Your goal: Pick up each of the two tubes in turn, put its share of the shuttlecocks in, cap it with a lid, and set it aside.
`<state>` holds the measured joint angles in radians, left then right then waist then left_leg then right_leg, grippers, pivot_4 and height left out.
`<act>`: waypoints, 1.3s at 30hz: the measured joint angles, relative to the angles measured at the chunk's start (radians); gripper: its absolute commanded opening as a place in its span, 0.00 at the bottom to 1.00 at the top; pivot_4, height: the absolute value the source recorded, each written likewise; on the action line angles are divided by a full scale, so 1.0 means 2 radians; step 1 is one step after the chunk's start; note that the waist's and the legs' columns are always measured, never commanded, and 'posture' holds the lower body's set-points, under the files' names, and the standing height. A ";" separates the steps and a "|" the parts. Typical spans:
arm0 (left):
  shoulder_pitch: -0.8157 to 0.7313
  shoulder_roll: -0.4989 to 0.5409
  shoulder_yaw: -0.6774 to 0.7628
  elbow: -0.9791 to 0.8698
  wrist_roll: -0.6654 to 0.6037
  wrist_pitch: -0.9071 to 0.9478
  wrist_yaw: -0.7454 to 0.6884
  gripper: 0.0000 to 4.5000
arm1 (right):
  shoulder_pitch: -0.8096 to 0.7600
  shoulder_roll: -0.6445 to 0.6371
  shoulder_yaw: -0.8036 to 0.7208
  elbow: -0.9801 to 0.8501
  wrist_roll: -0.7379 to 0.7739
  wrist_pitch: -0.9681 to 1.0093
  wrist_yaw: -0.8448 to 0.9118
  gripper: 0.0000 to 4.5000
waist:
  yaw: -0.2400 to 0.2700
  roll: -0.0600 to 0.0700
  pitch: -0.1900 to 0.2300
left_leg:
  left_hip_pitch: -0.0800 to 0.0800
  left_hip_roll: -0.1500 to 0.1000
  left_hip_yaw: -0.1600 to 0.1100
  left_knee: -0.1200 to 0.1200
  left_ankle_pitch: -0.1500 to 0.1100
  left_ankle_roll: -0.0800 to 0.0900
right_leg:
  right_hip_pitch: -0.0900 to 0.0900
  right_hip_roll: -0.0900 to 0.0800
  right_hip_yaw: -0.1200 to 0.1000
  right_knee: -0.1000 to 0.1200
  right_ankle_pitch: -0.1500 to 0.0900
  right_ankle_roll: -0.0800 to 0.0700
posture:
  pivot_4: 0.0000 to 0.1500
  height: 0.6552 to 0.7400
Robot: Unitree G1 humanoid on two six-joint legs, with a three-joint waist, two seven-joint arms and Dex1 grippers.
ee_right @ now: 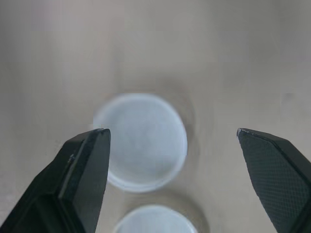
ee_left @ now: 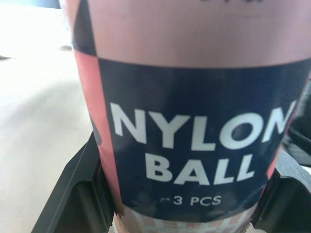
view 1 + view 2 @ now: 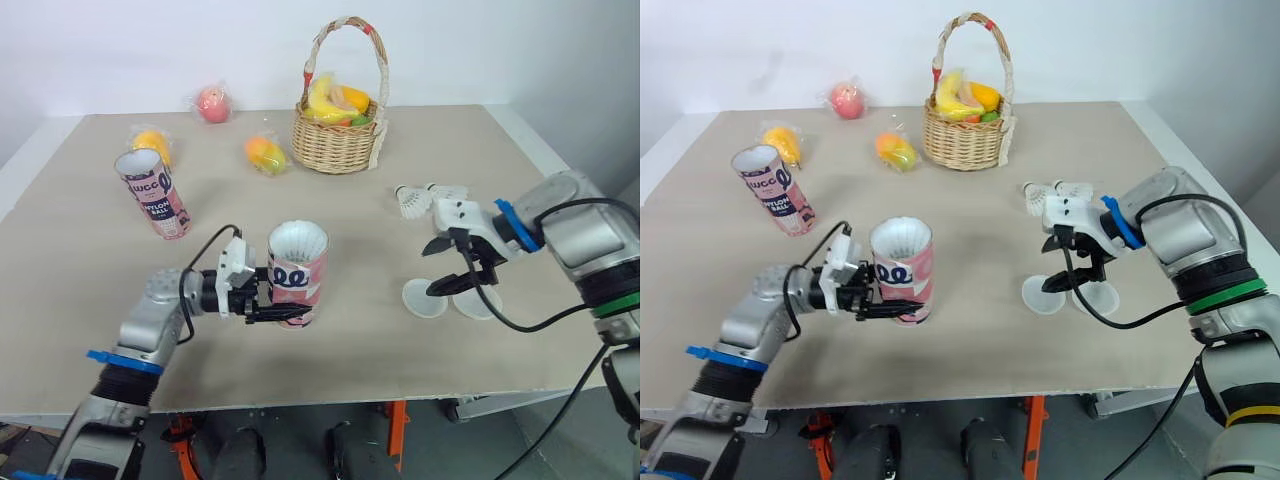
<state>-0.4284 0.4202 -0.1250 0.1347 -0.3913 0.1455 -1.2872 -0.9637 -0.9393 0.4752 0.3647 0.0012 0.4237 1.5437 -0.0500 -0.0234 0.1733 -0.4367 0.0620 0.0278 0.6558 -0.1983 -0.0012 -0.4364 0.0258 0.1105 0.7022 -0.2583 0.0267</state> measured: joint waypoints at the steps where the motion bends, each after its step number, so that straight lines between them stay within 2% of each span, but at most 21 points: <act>1: 0.003 -0.012 -0.004 0.024 0.014 -0.037 0.007 0.66 | -0.001 0.017 0.001 0.028 -0.017 -0.006 -0.012 0.99 | 0.000 0.000 0.000 | 0.000 0.000 0.000 0.000 0.000 0.000 | 0.000 0.000 0.000 0.000 0.001 0.000 | 1.00 1.00; 6: 0.003 -0.038 -0.007 0.069 0.038 -0.142 0.022 0.66 | -0.003 0.041 0.009 0.066 -0.051 -0.018 -0.023 0.99 | 0.002 0.001 0.000 | 0.000 -0.001 0.000 0.001 0.001 -0.001 | 0.001 -0.001 0.000 0.000 0.002 0.001 | 1.00 1.00; 8: 0.003 -0.043 -0.007 0.078 0.038 -0.156 0.026 0.66 | -0.003 0.046 0.009 0.067 -0.059 -0.020 -0.023 0.99 | 0.002 0.001 0.000 | 0.000 -0.001 0.000 0.001 0.001 -0.001 | 0.001 -0.001 0.000 -0.001 0.002 0.001 | 1.00 1.00; 9: 0.003 -0.045 -0.007 0.083 0.038 -0.164 0.029 0.66 | -0.003 0.050 0.009 0.067 -0.064 -0.022 -0.023 0.94 | 0.002 0.001 0.000 | 0.000 -0.001 0.000 0.001 0.001 -0.001 | 0.001 -0.001 0.000 -0.001 0.002 0.001 | 1.00 1.00; 11: 0.003 -0.046 -0.007 0.087 0.038 -0.172 0.031 0.66 | -0.003 0.050 0.010 0.067 -0.072 -0.029 -0.021 0.82 | 0.002 0.001 0.000 | 0.000 -0.001 0.000 0.001 0.002 -0.002 | 0.001 -0.001 0.000 -0.001 0.002 0.002 | 1.00 1.00; 13: 0.002 -0.047 -0.006 0.089 0.037 -0.171 0.033 0.66 | -0.002 0.050 0.010 0.065 -0.077 -0.038 -0.017 0.60 | 0.002 0.001 0.000 | 0.000 -0.001 0.000 0.001 0.002 -0.002 | 0.001 -0.001 0.000 -0.001 0.002 0.002 | 1.00 1.00; 14: 0.001 -0.047 -0.006 0.090 0.035 -0.170 0.034 0.66 | -0.001 0.050 0.010 0.065 -0.078 -0.040 -0.016 0.52 | 0.002 0.001 0.000 | 0.000 -0.001 0.000 0.001 0.002 -0.002 | 0.001 -0.001 0.000 -0.001 0.002 0.002 | 1.00 1.00; 17: 0.001 -0.049 -0.003 0.090 0.023 -0.142 0.041 0.66 | 0.001 0.050 0.010 0.060 -0.080 -0.044 -0.005 0.16 | 0.002 0.001 0.000 | 0.000 -0.001 0.000 0.001 0.002 -0.001 | 0.001 -0.001 0.000 -0.001 0.002 0.003 | 1.00 1.00; 19: 0.001 -0.049 -0.002 0.087 0.014 -0.120 0.042 0.66 | 0.001 0.050 0.010 0.057 -0.079 -0.045 0.002 0.03 | 0.002 0.001 0.000 | 0.000 -0.001 0.000 0.001 0.002 -0.001 | 0.001 -0.001 0.000 -0.001 0.002 0.003 | 1.00 1.00; 24: -0.001 -0.047 -0.002 0.079 0.011 -0.099 0.040 0.66 | 0.002 0.050 0.010 0.044 -0.075 -0.045 0.007 0.01 | 0.002 0.001 0.000 | 0.000 -0.001 0.000 0.000 0.002 -0.001 | 0.001 -0.001 0.000 -0.001 0.002 0.002 | 1.00 1.00; 28: -0.001 -0.043 -0.001 0.075 0.011 -0.094 0.038 0.66 | -0.006 0.052 0.005 -0.006 -0.025 0.006 0.013 0.01 | 0.002 0.001 0.000 | 0.000 -0.001 0.000 0.000 0.002 -0.001 | 0.000 -0.001 0.000 -0.001 0.002 0.002 | 1.00 1.00; 29: -0.004 -0.043 -0.002 0.080 0.015 -0.102 0.033 0.66 | -0.030 0.040 -0.001 -0.040 0.031 0.030 0.013 0.01 | 0.002 0.002 0.000 | 0.000 -0.001 0.000 0.000 0.002 -0.001 | 0.000 -0.001 0.000 -0.001 0.002 0.002 | 1.00 1.00; 30: -0.004 -0.043 -0.002 0.081 0.015 -0.102 0.033 0.66 | -0.033 0.040 -0.002 -0.042 0.034 0.031 0.013 0.01 | 0.002 0.002 0.000 | 0.000 -0.001 0.000 0.000 0.002 -0.001 | 0.000 -0.001 0.000 -0.001 0.002 0.002 | 1.00 1.00; 31: -0.007 -0.043 -0.002 0.088 0.019 -0.116 0.029 0.66 | -0.064 0.028 -0.009 -0.061 0.068 0.044 0.014 0.01 | 0.002 0.002 0.000 | 0.000 -0.001 0.000 0.000 0.002 -0.001 | 0.000 -0.001 0.000 -0.001 0.002 0.002 | 1.00 1.00; 36: -0.013 -0.047 -0.003 0.117 0.024 -0.167 0.022 0.66 | -0.134 0.016 -0.020 -0.098 0.140 0.073 0.014 0.01 | 0.002 0.002 0.000 | 0.000 -0.001 0.000 -0.001 0.002 -0.001 | 0.000 -0.001 0.000 -0.001 0.002 0.002 | 1.00 1.00; 39: -0.022 -0.052 -0.002 0.143 0.028 -0.199 0.021 0.66 | -0.165 0.038 -0.011 -0.104 0.149 0.089 0.014 0.01 | 0.001 0.003 0.000 | 0.000 -0.001 0.000 0.000 0.002 -0.001 | 0.000 -0.001 0.000 -0.001 0.002 0.003 | 1.00 1.00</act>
<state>-0.4718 0.3153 -0.1282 0.4208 -0.3344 -0.2519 -1.2451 -1.2940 -0.8641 0.4523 0.1566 0.3001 0.6021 1.5722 -0.0477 -0.0181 0.1735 -0.4362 0.0608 0.0281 0.6552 -0.1938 -0.0038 -0.4363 0.0242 0.1109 0.7001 -0.2543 0.0319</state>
